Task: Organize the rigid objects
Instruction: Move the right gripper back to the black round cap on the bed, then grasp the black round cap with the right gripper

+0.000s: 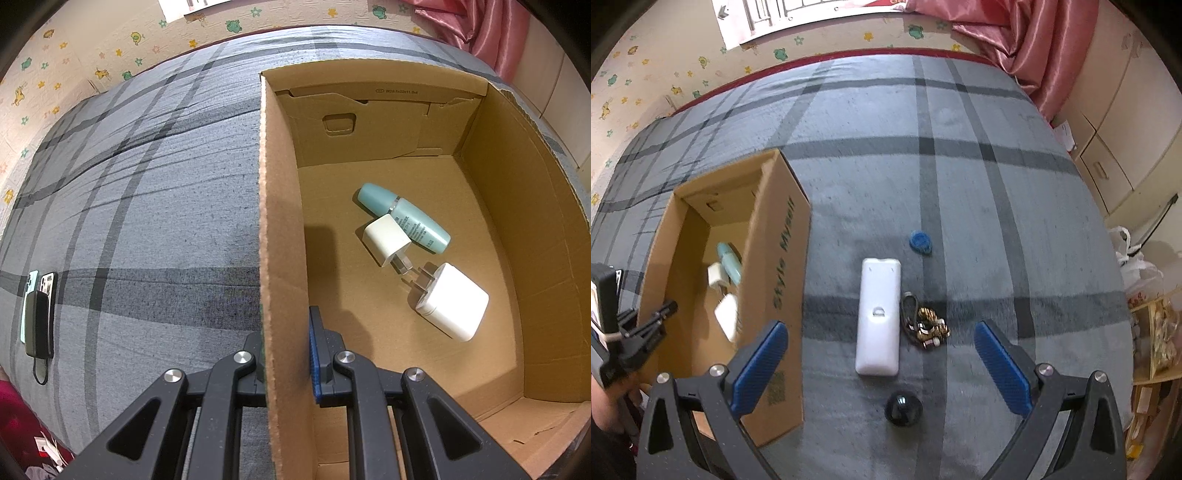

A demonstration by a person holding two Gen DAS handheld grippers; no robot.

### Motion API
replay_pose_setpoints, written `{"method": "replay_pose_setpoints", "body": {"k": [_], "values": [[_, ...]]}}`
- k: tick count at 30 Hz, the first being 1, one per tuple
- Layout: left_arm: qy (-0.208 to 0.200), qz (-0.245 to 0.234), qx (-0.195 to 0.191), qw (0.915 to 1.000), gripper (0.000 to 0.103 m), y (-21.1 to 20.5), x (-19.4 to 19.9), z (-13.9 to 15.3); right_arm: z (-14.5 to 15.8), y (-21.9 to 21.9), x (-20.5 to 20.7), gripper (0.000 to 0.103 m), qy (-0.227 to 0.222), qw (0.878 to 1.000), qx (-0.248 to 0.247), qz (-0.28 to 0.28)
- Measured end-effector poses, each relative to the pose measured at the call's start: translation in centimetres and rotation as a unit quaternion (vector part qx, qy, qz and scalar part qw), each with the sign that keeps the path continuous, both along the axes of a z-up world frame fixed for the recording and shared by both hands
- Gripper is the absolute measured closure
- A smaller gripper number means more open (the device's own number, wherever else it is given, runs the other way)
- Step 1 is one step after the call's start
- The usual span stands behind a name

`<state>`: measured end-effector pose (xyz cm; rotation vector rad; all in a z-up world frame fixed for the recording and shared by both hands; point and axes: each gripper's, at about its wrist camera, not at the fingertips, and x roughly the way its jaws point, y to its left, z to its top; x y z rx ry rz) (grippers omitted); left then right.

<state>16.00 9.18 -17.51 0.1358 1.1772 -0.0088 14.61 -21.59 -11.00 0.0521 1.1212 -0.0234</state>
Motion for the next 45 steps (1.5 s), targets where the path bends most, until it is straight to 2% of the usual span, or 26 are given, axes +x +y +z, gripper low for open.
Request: {"method": "replay_pose_setpoints", "body": {"k": [16, 26, 32, 35, 36, 38, 39, 45], "values": [[0.0, 0.0, -0.001, 1.0, 0.089, 0.0, 0.0, 0.0, -7.7, -2.4, -3.2, 0.0, 0.043, 0.999, -0.006, -0.027], [0.001, 0.0, -0.001, 1.0, 0.089, 0.0, 0.0, 0.0, -10.7, -2.6, -4.1, 0.0, 0.059, 0.998, -0.001, -0.029], [0.0, 0.0, 0.0, 1.0, 0.089, -0.1, 0.0, 0.0, -11.2, -2.5, -4.5, 0.003, 0.069, 0.997, 0.007, -0.023], [0.0, 0.0, 0.001, 1.0, 0.089, -0.1, 0.0, 0.0, -11.2, -2.4, -4.5, 0.01, 0.071, 0.997, 0.006, -0.022], [0.0, 0.0, 0.001, 1.0, 0.089, -0.1, 0.0, 0.0, -11.3, -2.3, -4.5, 0.016, 0.073, 0.997, 0.007, -0.021], [0.0, 0.0, 0.0, 1.0, 0.089, -0.1, 0.0, 0.0, -11.8, -2.3, -4.6, 0.043, 0.085, 0.996, 0.018, -0.019], [0.0, 0.001, -0.001, 1.0, 0.089, -0.1, 0.0, -0.1, -12.0, -2.1, -4.9, 0.062, 0.092, 0.995, 0.022, -0.015], [0.0, 0.0, 0.0, 1.0, 0.089, -0.1, 0.0, 0.0, -11.8, -1.6, -5.8, 0.063, 0.081, 0.997, 0.01, -0.004]]}}
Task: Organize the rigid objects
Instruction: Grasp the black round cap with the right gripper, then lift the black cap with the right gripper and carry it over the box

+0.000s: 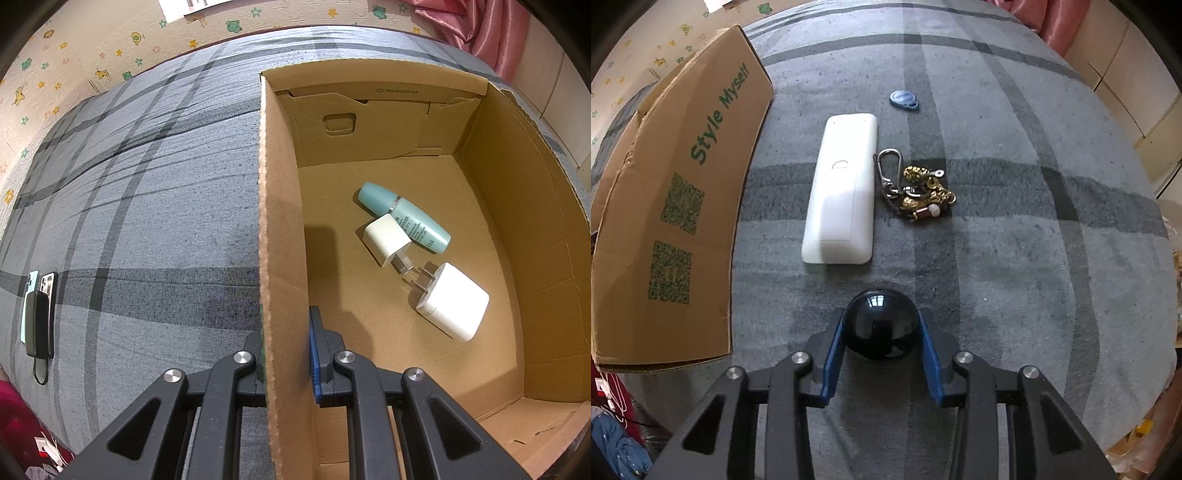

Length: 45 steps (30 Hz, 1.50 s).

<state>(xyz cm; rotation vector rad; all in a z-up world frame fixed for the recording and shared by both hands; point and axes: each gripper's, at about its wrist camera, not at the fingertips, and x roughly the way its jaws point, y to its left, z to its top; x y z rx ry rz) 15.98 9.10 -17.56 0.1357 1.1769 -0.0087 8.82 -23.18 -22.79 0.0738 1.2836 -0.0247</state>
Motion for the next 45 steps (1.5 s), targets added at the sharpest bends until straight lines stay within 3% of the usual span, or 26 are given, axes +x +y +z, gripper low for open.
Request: {"method": "replay_pose_setpoints", "body": {"k": [45], "values": [[0.002, 0.0, -0.003, 1.0, 0.089, 0.1, 0.1, 0.0, 12.1, 3.3, 4.8, 0.063, -0.075, 0.996, -0.018, 0.035]]}}
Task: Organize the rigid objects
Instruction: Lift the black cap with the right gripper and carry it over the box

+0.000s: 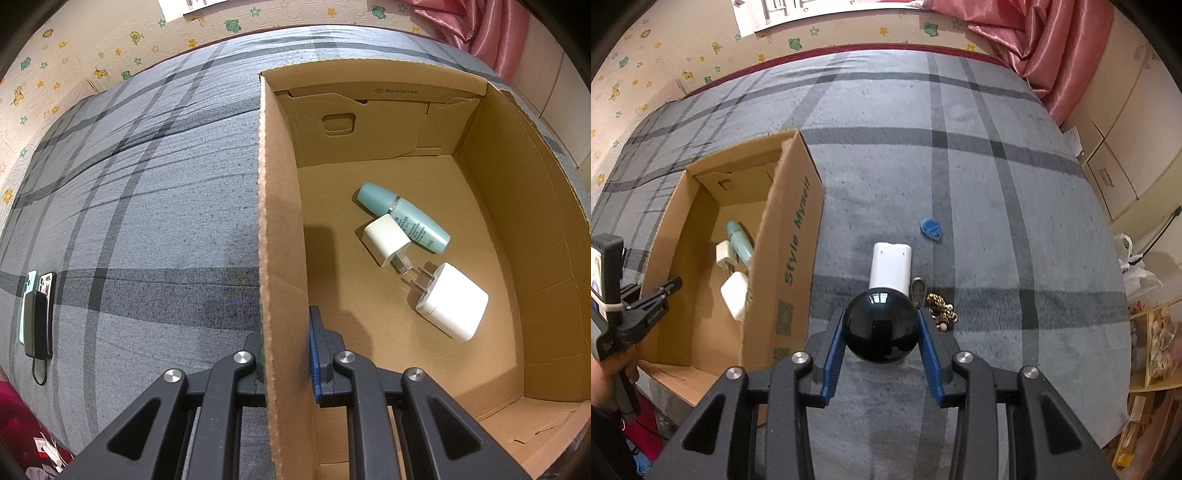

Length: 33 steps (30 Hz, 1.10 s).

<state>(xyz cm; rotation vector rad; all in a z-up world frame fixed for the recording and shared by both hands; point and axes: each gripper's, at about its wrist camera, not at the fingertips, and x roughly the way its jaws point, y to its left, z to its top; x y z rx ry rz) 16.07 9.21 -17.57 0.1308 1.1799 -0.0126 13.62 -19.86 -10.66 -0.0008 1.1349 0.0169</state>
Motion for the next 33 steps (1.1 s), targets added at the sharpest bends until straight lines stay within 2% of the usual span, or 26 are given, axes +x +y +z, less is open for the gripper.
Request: {"method": "replay_pose_setpoints", "body": {"k": [16, 33], "values": [[0.0, 0.0, 0.001, 1.0, 0.089, -0.1, 0.1, 0.0, 2.5, 3.6, 2.8, 0.063, -0.023, 0.999, 0.005, 0.031], [0.0, 0.0, -0.003, 1.0, 0.089, 0.0, 0.0, 0.0, 2.7, 10.2, 6.5, 0.063, -0.028, 0.996, 0.026, 0.085]]}}
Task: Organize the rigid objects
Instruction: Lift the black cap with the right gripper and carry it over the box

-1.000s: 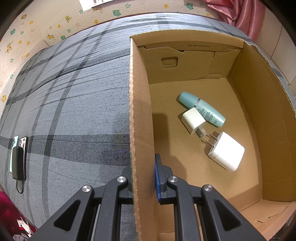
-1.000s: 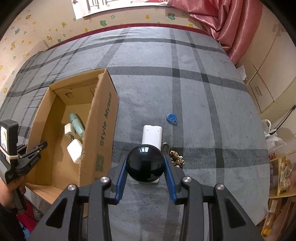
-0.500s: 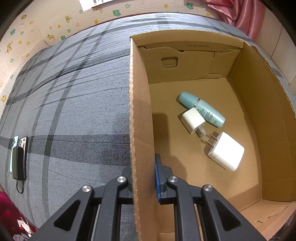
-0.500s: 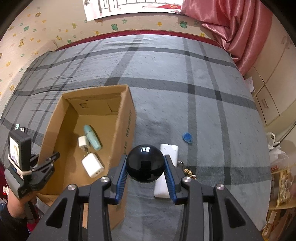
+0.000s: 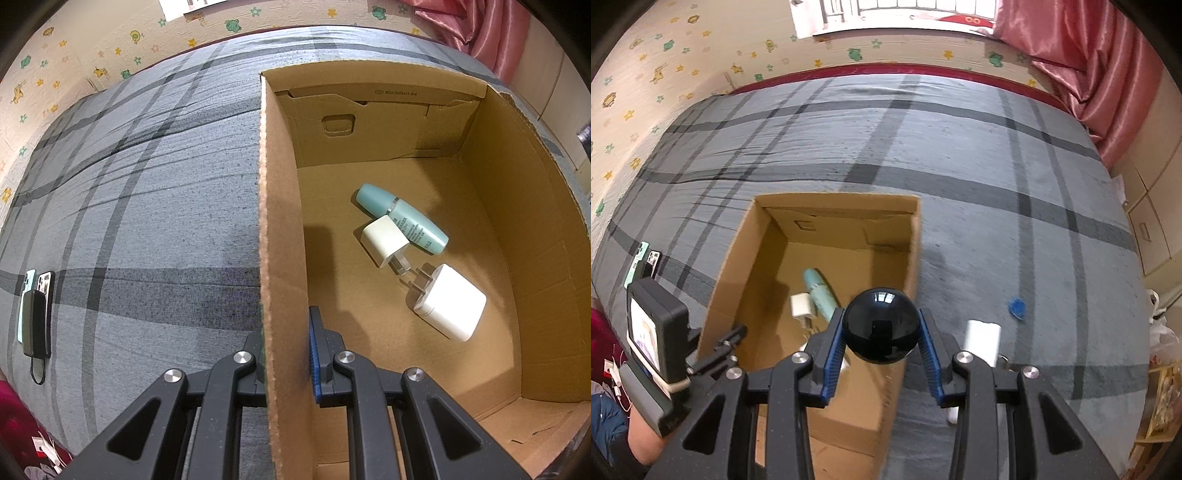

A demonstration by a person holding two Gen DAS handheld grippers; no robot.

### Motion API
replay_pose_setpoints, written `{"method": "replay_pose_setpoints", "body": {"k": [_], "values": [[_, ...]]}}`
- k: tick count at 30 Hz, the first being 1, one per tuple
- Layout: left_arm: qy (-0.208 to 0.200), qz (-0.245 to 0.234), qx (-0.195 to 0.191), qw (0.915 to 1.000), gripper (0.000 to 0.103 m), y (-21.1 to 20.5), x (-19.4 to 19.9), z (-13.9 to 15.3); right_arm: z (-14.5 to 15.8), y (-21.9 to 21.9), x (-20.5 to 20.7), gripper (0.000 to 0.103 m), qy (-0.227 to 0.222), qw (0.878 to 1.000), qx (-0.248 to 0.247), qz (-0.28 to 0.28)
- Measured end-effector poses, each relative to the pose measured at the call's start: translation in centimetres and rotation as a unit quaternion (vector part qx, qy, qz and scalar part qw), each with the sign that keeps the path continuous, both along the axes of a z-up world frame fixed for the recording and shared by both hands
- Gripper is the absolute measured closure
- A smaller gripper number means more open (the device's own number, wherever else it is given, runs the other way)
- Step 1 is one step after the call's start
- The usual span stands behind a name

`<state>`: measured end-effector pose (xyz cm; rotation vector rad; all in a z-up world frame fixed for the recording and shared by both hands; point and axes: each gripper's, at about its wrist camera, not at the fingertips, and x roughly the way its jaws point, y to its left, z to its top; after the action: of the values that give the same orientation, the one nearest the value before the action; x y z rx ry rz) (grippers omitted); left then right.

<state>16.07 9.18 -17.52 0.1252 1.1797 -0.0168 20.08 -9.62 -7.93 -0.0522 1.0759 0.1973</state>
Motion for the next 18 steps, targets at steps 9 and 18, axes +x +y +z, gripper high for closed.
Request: {"method": "replay_pose_setpoints", "body": {"k": [9, 18], "values": [[0.001, 0.0, -0.004, 1.0, 0.089, 0.1, 0.0, 0.0, -2.3, 3.6, 2.2, 0.063, 0.016, 1.0, -0.003, 0.024], [0.001, 0.0, -0.005, 1.0, 0.089, 0.1, -0.1, 0.1, -5.6, 6.4, 4.4, 0.063, 0.034, 0.999, -0.01, 0.037]]}}
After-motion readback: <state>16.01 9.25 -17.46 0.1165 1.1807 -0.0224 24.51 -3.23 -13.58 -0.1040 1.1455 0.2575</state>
